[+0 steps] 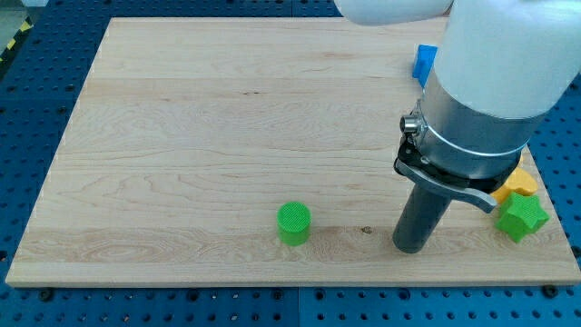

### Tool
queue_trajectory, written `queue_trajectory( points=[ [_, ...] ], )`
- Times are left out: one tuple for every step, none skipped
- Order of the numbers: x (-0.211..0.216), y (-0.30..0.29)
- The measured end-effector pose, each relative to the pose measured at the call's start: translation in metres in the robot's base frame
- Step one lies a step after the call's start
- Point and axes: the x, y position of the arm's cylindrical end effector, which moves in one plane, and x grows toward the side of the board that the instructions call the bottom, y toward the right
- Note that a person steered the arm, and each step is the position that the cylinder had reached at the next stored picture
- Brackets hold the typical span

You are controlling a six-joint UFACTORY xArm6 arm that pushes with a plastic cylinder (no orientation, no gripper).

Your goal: Move your arm closer to the bottom right

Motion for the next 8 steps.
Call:
queue_trajectory(
  points=[
    [0.010, 0.005],
    [0.024, 0.014],
    [0.025, 0.016],
    [0.030, 0.028],
    [0.031, 0.045],
    [0.030, 0.058],
    [0.030, 0.064],
    [0.031, 0.067]
  ],
)
